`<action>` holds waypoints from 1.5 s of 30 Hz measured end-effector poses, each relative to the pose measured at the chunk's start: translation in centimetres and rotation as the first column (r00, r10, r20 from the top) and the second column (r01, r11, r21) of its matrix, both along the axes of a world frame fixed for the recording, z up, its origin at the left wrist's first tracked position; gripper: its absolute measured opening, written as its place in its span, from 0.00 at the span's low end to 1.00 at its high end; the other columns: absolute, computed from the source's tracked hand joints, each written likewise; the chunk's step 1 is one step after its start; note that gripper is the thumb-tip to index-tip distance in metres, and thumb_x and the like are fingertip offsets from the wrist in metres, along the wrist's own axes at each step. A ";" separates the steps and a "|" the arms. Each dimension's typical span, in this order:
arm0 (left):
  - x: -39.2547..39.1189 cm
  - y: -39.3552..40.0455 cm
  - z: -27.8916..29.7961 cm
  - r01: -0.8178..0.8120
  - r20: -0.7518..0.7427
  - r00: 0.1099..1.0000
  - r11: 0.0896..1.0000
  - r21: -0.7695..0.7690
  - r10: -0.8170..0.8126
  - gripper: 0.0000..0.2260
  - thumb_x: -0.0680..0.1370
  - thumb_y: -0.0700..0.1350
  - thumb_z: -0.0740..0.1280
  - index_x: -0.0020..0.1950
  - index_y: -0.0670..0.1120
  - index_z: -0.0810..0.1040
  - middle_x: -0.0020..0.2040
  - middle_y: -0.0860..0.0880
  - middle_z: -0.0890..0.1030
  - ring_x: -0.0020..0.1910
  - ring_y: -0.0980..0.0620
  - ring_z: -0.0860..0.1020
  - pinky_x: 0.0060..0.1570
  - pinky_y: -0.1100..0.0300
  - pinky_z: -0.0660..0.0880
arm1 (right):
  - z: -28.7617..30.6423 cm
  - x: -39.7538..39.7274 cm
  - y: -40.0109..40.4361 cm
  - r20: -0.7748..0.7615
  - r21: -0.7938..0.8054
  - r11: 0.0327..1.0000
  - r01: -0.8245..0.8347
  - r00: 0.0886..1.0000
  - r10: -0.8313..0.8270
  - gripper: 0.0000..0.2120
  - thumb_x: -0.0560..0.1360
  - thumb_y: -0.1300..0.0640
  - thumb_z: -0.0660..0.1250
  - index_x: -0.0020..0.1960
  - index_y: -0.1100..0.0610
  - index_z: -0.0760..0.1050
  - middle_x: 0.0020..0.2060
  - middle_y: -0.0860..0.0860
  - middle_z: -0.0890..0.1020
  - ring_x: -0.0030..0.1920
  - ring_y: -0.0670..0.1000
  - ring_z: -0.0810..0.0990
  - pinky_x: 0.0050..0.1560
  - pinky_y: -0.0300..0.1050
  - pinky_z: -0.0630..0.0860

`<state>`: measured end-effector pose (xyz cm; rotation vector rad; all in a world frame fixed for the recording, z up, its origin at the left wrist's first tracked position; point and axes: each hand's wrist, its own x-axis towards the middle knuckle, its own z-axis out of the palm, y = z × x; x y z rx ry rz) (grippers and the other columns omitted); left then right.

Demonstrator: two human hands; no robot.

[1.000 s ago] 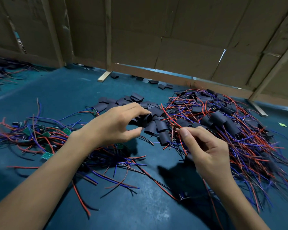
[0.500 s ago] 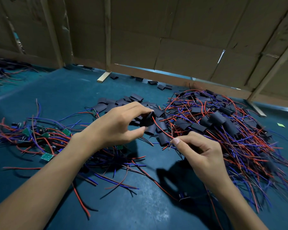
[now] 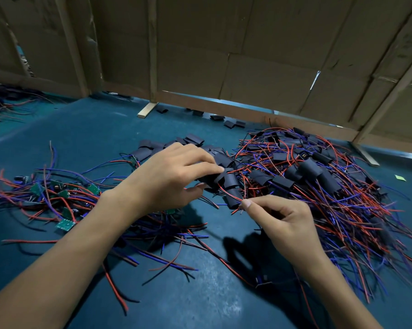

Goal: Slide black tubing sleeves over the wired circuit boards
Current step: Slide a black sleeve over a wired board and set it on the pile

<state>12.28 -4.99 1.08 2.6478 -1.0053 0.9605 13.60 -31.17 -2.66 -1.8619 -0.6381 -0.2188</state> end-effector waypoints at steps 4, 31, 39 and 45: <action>0.0 -0.8 -0.1 0.047 0.043 0.998 0.998 0.048 -0.049 0.12 0.74 0.38 0.73 0.57 0.43 0.85 0.50 0.47 0.84 0.48 0.43 0.82 0.46 0.49 0.76 | 0.3 -0.1 0.3 0.024 -0.021 0.999 0.024 0.999 -0.023 0.04 0.76 0.58 0.74 0.43 0.53 0.87 0.32 0.41 0.83 0.34 0.39 0.77 0.38 0.33 0.70; 0.3 -0.2 -0.5 -0.085 0.102 0.991 0.996 0.041 0.080 0.16 0.75 0.41 0.72 0.62 0.42 0.82 0.55 0.46 0.83 0.53 0.43 0.81 0.51 0.47 0.76 | 1.3 0.5 -0.2 -0.435 0.205 0.978 -0.045 0.891 0.133 0.09 0.70 0.52 0.75 0.49 0.52 0.87 0.31 0.60 0.80 0.23 0.50 0.68 0.23 0.34 0.60; 0.1 -2.8 -1.4 0.021 0.087 0.996 0.996 0.082 -0.028 0.13 0.76 0.41 0.71 0.59 0.42 0.83 0.51 0.47 0.84 0.47 0.43 0.81 0.49 0.48 0.77 | 0.9 0.5 0.6 -0.459 0.269 0.963 -0.030 0.875 0.156 0.22 0.77 0.72 0.64 0.61 0.51 0.84 0.33 0.48 0.76 0.31 0.47 0.65 0.30 0.34 0.63; 0.0 -3.1 -1.7 -0.004 0.049 0.999 1.000 0.026 0.003 0.16 0.75 0.42 0.73 0.62 0.40 0.82 0.53 0.45 0.83 0.48 0.42 0.80 0.46 0.49 0.75 | 1.5 0.1 0.5 -0.413 0.293 0.954 0.070 0.909 0.060 0.10 0.76 0.67 0.71 0.57 0.63 0.80 0.42 0.56 0.87 0.35 0.51 0.84 0.23 0.40 0.72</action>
